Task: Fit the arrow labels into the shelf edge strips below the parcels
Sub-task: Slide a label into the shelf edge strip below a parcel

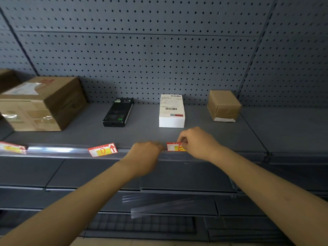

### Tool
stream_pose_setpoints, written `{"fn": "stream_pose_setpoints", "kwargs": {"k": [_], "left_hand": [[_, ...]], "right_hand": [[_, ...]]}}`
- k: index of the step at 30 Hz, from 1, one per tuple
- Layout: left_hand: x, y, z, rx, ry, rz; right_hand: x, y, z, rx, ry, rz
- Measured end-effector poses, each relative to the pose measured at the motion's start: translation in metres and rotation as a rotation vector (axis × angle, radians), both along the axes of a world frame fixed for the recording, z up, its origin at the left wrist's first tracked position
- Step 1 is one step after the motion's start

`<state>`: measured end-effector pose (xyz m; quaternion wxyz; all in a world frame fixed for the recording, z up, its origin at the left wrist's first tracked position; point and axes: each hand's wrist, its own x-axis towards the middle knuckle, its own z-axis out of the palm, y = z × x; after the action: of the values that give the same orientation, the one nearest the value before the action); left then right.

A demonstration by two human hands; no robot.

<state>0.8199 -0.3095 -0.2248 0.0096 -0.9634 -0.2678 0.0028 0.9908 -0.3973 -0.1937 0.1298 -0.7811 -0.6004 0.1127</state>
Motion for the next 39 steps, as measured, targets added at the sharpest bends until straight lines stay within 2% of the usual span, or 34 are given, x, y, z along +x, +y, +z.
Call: {"fn": "stream_pose_setpoints", "kwargs": {"k": [6, 13, 23, 39], "left_hand": [[0.009, 0.004, 0.012, -0.044, 0.088, 0.044], [0.011, 0.008, 0.015, -0.145, 0.062, 0.078], [0.016, 0.007, 0.015, -0.192, 0.096, 0.073], [0.017, 0.007, 0.018, -0.152, 0.134, 0.061]], "right_hand": [[-0.003, 0.001, -0.001, -0.008, -0.003, -0.004], [-0.011, 0.002, -0.003, -0.019, -0.028, -0.010], [-0.014, 0.003, -0.001, -0.016, -0.077, -0.027], [-0.013, 0.001, -0.001, -0.022, -0.118, -0.044]]}}
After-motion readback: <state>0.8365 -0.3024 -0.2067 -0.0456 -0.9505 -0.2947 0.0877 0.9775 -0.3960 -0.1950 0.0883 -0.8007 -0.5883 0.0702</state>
